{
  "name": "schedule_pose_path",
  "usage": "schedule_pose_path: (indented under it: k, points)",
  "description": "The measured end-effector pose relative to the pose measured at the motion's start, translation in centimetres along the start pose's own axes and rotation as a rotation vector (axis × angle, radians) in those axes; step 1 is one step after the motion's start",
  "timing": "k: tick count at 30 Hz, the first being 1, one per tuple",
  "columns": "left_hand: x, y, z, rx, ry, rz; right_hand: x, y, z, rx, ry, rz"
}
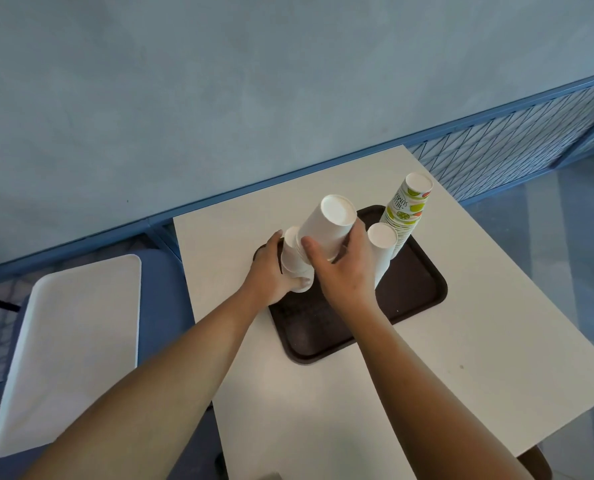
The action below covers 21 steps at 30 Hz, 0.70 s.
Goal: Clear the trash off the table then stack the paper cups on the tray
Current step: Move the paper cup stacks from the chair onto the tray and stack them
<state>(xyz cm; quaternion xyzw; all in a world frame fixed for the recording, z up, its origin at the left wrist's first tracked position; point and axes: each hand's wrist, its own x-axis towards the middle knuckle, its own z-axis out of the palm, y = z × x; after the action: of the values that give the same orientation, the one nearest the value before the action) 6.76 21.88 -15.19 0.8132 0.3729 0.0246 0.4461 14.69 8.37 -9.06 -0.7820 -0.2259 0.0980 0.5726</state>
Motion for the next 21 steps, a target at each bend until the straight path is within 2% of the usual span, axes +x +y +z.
schedule_pose_path:
  k: [3, 8, 14, 21]
  points:
    - [-0.6, -0.3, -1.0, 0.082, -0.008, -0.071, 1.2, 0.3, 1.7, -0.058, -0.040, -0.025]
    - [-1.9, -0.7, -2.9, 0.056, 0.005, -0.095, 2.4, 1.7, 4.0, -0.155, -0.134, -0.004]
    - [-3.8, -0.6, -3.9, 0.038, 0.039, -0.074, 1.9, 4.0, 4.6, -0.258, -0.332, 0.157]
    - [-7.1, 1.7, -4.4, -0.039, 0.117, 0.014, -0.9, 3.6, 2.2, -0.241, -0.291, 0.135]
